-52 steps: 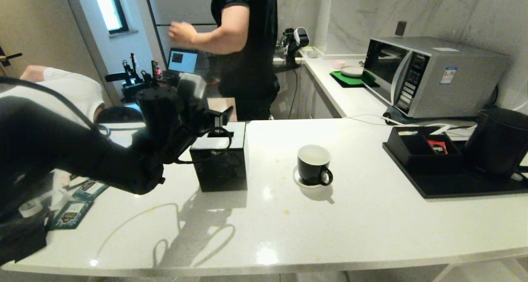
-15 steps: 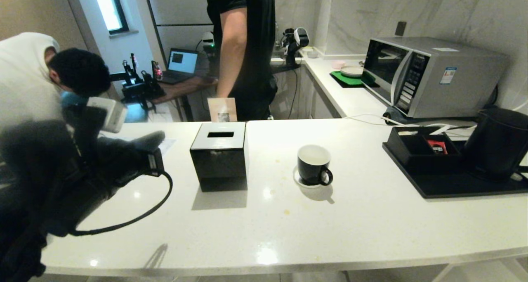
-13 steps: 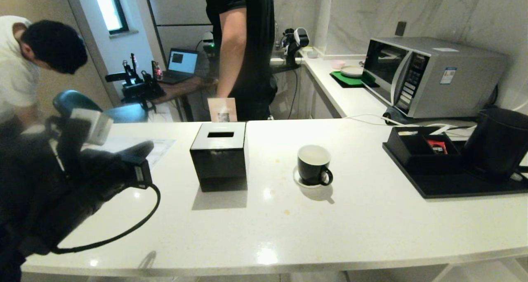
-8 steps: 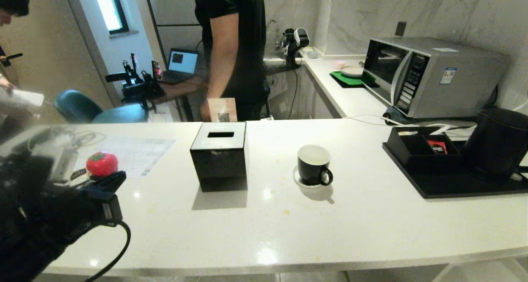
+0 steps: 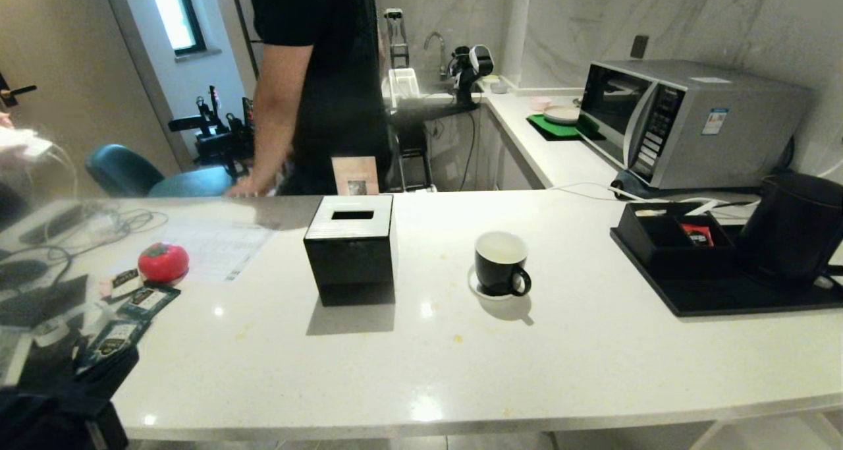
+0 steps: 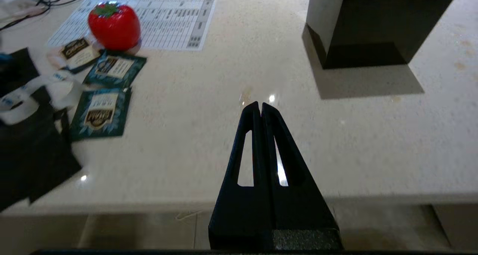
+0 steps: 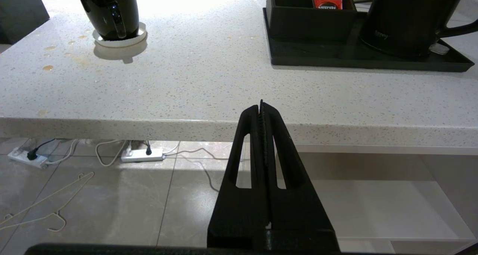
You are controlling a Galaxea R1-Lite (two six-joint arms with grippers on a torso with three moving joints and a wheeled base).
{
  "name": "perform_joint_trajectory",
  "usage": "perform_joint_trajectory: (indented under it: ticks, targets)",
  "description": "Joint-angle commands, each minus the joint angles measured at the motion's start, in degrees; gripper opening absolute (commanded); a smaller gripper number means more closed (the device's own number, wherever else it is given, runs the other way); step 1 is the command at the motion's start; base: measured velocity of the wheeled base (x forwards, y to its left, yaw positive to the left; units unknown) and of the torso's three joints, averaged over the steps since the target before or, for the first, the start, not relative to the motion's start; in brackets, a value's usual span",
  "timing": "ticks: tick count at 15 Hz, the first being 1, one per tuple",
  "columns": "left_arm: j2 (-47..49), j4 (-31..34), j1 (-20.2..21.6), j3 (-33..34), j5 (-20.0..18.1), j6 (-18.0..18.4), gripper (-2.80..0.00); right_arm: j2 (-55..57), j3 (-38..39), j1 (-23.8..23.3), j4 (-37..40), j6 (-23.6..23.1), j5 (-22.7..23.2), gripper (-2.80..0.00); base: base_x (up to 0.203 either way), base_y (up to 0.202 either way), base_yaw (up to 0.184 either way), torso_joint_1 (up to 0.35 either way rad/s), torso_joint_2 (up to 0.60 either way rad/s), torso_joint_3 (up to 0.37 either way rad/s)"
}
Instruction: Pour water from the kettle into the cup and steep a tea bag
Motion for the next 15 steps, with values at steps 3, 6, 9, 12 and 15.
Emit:
perform_joint_trajectory:
  ticks: [3, 6, 9, 12, 15]
  targets:
    - [-26.86, 22.22, 0.13, 0.07, 0.08, -0.18, -2.80, 0.08, 0.00, 0.05, 0.00, -0.03, 0.02, -2.80, 0.000, 0.000, 0.000, 0.000, 0.00, 0.000]
    - [-37.74, 36.04, 0.23, -0.46, -0.56, -0.35, -2.80, 0.09, 0.00, 0.05, 0.00, -0.03, 0.02, -2.80, 0.000, 0.000, 0.000, 0.000, 0.00, 0.000]
    - [-39.13, 38.89, 1.11, 0.11, -2.72, -1.44, -2.80, 0.09, 0.00, 0.05, 0.00, -0.03, 0.02, -2.80, 0.000, 0.000, 0.000, 0.000, 0.00, 0.000]
    - [-44.17, 41.66, 3.12, 0.11, -4.61, -1.57, -2.80, 0.09, 0.00, 0.05, 0.00, -0.03, 0.02, -2.80, 0.000, 0.000, 0.000, 0.000, 0.00, 0.000]
    - [-48.78, 41.80, 3.56, 0.11, -4.77, -1.59, -2.80, 0.09, 0.00, 0.05, 0.00, -0.03, 0.02, -2.80, 0.000, 0.000, 0.000, 0.000, 0.00, 0.000]
